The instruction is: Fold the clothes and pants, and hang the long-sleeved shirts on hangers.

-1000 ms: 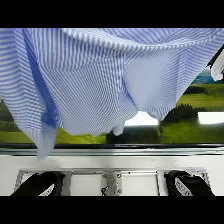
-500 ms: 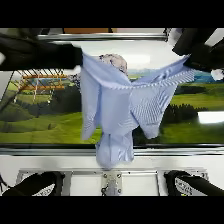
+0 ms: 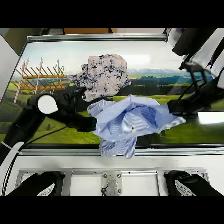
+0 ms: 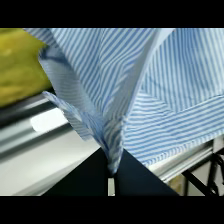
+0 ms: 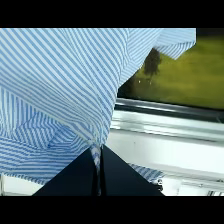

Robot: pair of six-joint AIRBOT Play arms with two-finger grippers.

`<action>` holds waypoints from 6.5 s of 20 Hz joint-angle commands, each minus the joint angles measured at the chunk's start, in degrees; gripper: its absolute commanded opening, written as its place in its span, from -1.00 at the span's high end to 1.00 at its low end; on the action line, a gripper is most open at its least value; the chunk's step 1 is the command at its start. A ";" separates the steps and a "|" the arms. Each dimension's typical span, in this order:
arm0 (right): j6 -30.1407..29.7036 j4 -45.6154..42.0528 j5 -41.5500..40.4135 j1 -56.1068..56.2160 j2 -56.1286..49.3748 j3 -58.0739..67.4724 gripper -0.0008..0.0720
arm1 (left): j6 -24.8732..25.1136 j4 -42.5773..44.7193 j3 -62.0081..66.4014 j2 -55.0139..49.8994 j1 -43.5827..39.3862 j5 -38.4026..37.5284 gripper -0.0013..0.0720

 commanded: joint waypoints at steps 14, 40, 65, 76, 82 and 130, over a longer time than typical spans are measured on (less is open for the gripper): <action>2.21 3.54 -2.36 1.22 2.29 -8.15 0.94 | 7.02 17.44 13.53 1.20 20.55 7.32 -0.76; 2.21 3.54 -2.38 1.22 2.25 -8.15 0.94 | 4.96 59.98 41.66 -53.96 24.46 15.67 -0.76; 2.21 3.54 -2.38 1.22 2.25 -8.15 0.94 | 2.40 60.08 43.04 -55.36 24.63 14.78 0.93; 2.21 3.54 -2.38 1.22 2.25 -8.15 0.94 | 4.66 59.91 43.01 -39.78 19.23 13.42 0.93; 2.21 3.54 -2.38 1.22 2.25 -8.15 0.94 | 8.04 59.71 43.01 -32.63 13.92 10.45 0.93; 4.13 6.16 4.15 1.22 1.70 3.19 0.94 | 84.37 -4.81 5.70 -16.81 5.77 -8.26 0.94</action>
